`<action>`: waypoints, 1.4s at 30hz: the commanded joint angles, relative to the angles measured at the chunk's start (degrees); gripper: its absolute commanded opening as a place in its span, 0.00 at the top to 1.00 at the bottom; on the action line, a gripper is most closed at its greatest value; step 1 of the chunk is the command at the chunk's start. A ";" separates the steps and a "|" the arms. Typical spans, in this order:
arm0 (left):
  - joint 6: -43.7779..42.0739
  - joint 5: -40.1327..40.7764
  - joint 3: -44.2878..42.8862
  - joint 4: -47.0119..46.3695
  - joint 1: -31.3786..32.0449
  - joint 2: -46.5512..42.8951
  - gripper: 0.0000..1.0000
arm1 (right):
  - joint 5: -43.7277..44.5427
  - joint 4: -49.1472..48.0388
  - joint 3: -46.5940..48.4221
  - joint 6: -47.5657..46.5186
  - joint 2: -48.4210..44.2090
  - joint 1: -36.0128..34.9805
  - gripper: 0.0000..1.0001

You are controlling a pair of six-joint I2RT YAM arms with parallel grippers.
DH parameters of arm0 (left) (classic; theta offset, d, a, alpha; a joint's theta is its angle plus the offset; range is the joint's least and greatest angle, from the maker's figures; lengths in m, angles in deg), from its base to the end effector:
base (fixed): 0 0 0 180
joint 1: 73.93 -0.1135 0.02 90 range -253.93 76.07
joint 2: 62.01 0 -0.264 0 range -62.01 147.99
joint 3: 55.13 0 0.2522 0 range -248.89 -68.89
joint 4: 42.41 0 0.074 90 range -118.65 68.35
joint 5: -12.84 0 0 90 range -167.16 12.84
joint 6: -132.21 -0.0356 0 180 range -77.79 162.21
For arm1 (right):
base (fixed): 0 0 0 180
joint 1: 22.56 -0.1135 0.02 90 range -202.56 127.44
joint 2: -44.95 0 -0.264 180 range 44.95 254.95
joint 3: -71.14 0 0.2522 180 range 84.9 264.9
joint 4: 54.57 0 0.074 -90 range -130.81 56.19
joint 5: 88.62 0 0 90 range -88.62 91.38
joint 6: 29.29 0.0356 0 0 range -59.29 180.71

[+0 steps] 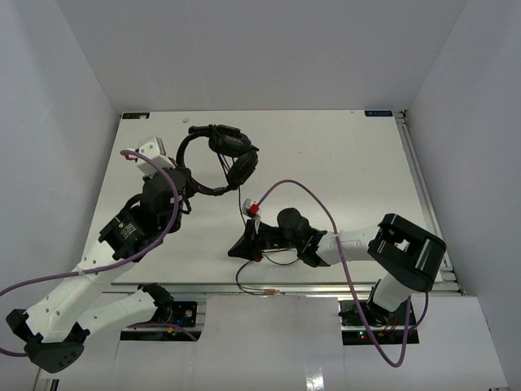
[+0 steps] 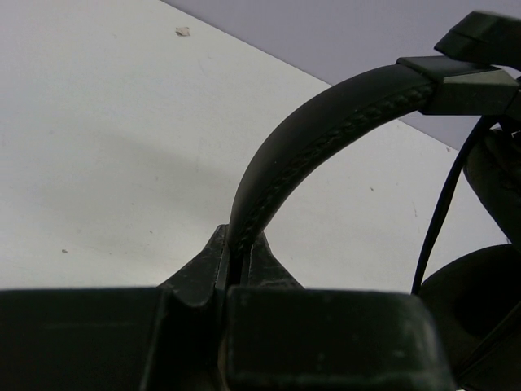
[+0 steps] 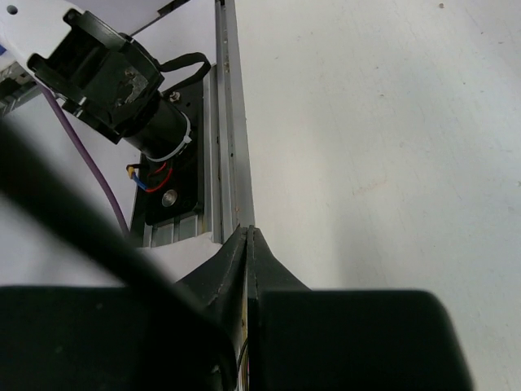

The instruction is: Wrap the headphones

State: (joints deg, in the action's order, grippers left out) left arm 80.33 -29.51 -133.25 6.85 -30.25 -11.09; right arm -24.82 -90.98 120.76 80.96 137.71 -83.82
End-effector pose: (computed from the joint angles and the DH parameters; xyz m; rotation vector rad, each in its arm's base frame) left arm 0.1402 -0.0975 0.3969 -0.4363 1.7779 -0.1884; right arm 0.1410 0.2898 0.1923 -1.0115 1.6067 1.4067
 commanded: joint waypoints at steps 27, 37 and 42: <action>-15.95 -39.46 -10.72 12.55 0.09 -4.75 1.00 | -0.58 11.97 5.42 -3.39 -2.18 18.37 0.92; -24.85 -46.01 -6.03 18.55 0.09 -1.89 1.00 | -4.21 30.03 18.48 -7.37 -9.15 32.91 0.92; -26.96 -41.81 -3.10 19.94 0.09 0.66 1.00 | -4.27 38.25 26.77 -9.49 -9.99 35.93 0.92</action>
State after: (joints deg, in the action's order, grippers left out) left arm 57.07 -69.61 -137.77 23.40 -30.34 -10.69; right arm -30.78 -61.24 140.13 73.86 129.04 -51.58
